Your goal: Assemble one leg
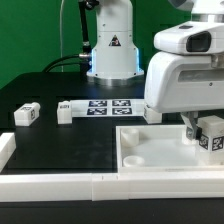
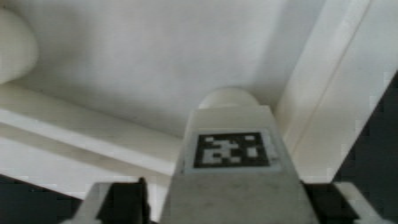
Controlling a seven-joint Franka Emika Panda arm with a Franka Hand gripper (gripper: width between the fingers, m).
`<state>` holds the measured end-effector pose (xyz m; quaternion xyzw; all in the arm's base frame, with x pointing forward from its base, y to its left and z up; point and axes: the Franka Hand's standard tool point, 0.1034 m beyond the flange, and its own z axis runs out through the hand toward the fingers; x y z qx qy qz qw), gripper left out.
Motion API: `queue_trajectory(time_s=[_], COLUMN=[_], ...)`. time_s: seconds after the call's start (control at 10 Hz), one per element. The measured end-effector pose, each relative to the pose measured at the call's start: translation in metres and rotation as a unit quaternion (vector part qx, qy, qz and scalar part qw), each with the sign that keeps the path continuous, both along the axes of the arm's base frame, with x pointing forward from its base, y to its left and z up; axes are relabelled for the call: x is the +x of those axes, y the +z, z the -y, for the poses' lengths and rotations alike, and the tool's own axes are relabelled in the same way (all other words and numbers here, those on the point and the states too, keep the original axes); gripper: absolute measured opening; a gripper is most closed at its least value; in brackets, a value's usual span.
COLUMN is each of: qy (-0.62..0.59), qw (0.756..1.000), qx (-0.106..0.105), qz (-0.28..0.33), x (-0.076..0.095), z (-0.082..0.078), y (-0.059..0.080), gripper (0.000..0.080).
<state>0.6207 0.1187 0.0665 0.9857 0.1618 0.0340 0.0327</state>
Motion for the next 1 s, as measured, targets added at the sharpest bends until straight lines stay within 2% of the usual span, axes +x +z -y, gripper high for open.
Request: queue_trajectory(time_s=[0.1,0.2,0.4,0.7,1.0], qy=[-0.016,-0.017,-0.148,-0.349,-0.487], qw=[1.000,1.000,0.989,0.936,0.873], qx=[0.001,0.001,0.013,0.026,0.005], qz=[0.001,0.001,0.012,0.024,0.032], x=[0.000,0.000,0.000,0.000,-0.006], z=[0.000,0.000,-0.003,-0.002,0.017], y=[0.000,0.000,0.000,0.000,0.001], gripper=[0.0292,0.0292,0.0292,0.0292,0.0300])
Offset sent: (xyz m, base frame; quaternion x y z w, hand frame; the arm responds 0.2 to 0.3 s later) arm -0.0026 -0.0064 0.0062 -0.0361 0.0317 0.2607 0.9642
